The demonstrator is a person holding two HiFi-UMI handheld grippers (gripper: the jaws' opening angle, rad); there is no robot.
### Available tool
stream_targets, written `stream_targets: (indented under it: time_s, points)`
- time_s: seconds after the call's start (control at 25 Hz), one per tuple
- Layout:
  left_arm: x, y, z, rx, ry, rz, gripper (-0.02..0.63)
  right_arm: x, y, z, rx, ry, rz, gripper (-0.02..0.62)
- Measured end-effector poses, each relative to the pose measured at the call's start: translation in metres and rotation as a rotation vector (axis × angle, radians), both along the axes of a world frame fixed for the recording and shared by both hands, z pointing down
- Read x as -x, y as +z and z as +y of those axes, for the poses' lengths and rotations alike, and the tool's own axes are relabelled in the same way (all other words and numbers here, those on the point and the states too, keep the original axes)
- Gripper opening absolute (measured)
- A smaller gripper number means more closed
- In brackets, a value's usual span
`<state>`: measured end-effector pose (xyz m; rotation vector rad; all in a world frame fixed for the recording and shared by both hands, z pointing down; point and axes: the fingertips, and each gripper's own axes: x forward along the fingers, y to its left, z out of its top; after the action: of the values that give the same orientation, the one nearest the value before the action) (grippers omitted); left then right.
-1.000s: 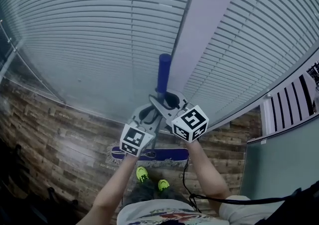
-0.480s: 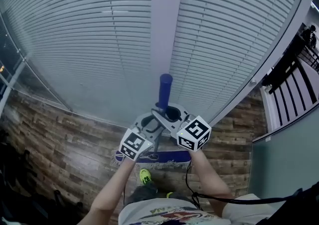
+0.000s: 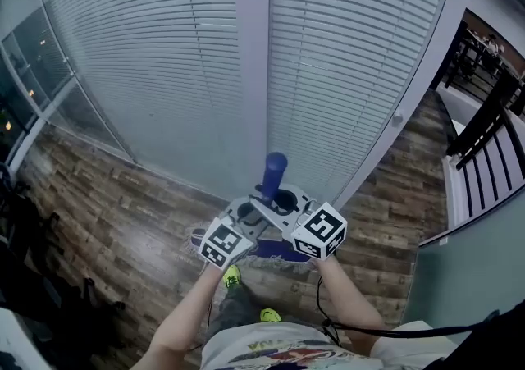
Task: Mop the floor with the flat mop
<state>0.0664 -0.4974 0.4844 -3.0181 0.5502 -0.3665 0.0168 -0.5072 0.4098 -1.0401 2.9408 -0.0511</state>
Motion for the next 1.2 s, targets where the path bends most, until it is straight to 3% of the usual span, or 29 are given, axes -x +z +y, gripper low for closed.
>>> stream_targets:
  time_s: [0.8,1.2]
  points:
    - [0.002,0.028,0.155,0.085,-0.156,-0.011,0.115,0.004,0.025,0.172,0.026,-0.111,-0.032,0.114]
    - [0.032,0.058,0.289,0.138,-0.275,-0.041,0.127,0.036,0.055,0.321,0.073,-0.195,0.003,0.133]
